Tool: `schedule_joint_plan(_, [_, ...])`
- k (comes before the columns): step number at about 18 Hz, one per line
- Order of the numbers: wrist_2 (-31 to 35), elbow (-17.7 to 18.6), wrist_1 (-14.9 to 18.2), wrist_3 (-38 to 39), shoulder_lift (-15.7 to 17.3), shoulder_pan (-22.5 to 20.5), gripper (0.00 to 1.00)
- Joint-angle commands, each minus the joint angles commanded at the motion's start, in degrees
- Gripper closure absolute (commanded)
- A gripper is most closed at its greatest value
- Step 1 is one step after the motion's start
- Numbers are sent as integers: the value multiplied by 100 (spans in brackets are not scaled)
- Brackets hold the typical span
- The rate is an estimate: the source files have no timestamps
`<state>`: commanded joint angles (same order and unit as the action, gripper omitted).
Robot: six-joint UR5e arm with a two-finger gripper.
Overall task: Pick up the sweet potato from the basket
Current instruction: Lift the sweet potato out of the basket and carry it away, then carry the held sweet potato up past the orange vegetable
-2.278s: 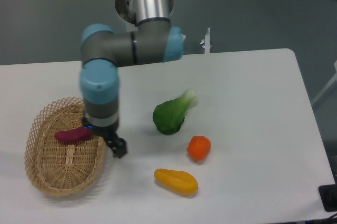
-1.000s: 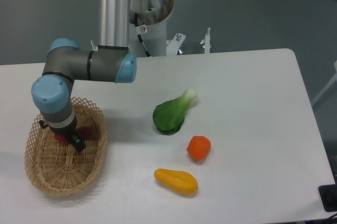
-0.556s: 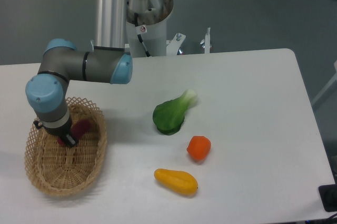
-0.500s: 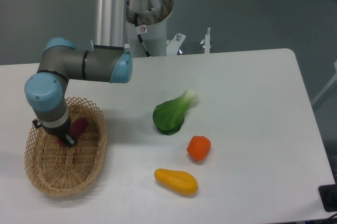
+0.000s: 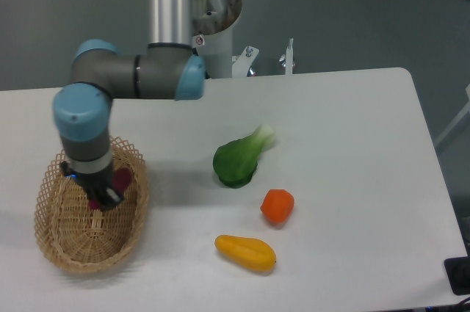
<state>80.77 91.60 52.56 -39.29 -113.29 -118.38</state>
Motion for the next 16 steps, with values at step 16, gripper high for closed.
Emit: schedule_joint_plan(16, [61,-1090,1247,-1642,-263,-2189,85])
